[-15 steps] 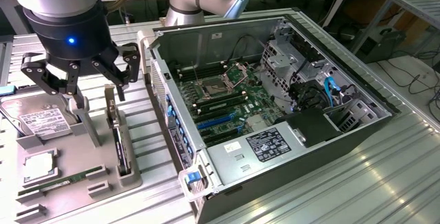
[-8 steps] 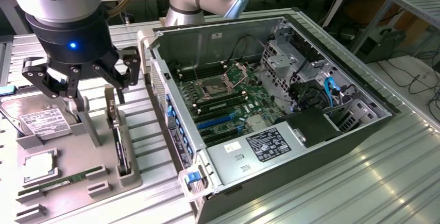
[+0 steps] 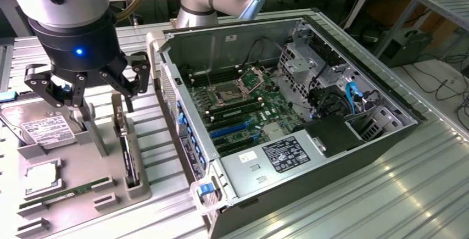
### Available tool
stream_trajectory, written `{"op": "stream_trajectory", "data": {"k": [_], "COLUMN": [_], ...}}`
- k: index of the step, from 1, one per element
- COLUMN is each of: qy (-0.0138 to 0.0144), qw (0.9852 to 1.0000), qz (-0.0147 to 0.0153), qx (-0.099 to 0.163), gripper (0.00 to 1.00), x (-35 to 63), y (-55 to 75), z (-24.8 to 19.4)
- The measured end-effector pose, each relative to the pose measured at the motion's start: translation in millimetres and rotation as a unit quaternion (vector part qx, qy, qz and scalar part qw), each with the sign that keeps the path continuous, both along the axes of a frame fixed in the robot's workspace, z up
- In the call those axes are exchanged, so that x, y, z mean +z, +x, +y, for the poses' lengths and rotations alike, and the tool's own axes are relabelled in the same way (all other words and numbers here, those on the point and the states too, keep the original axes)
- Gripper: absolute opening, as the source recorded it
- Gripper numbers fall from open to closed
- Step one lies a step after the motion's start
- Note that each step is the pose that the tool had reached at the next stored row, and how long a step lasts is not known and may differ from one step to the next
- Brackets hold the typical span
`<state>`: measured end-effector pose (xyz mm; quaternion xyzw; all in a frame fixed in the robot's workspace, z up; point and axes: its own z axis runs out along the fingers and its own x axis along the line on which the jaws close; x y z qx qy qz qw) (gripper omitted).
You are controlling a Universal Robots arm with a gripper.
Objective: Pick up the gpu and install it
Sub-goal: 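Pick up the gpu and move the gpu toward the slot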
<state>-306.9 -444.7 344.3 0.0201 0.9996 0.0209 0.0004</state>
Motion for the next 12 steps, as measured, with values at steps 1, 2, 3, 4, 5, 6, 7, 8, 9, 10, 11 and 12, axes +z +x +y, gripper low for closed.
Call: {"op": "stream_trajectory", "data": {"k": [1, 2, 3, 4, 5, 6, 7, 8, 9, 10, 11, 12], "qy": [0.0, 0.0001, 0.0001, 0.0, 0.0, 0.0, 0.0, 0.0, 0.0, 0.0, 0.0, 0.0], "qw": [1.0, 1.0, 1.0, 1.0, 1.0, 1.0, 1.0, 1.0, 0.9999, 0.9999, 0.9998, 0.9998], "qz": [0.0, -0.0001, -0.0001, -0.0001, 0.0, 0.0, 0.0, 0.0, 0.0001, 0.0002, 0.0002, 0.0002], "qx": [0.0, 0.0, 0.001, 0.001, 0.001, 0.002, 0.005, 0.008, 0.012, 0.016, 0.02, 0.022], "gripper": [0.66, 0.66, 0.66, 0.66, 0.66, 0.66, 0.66, 0.66, 0.66, 0.66, 0.66, 0.66], "x": [-0.2, -0.7, -1.2, -1.7, -2.2, -3.0, -3.6, -3.9, -4.4, -4.8, -5.3, -5.7], "y": [0.0, 0.0, 0.0, 0.0, 0.0, 0.0, 0.0, 0.0, 0.0, 0.0, 0.0, 0.0], "z": [0.0, 0.0, 0.0, 0.0, 0.0, 0.0, 0.0, 0.0, 0.0, 0.0, 0.0, -0.2]}}
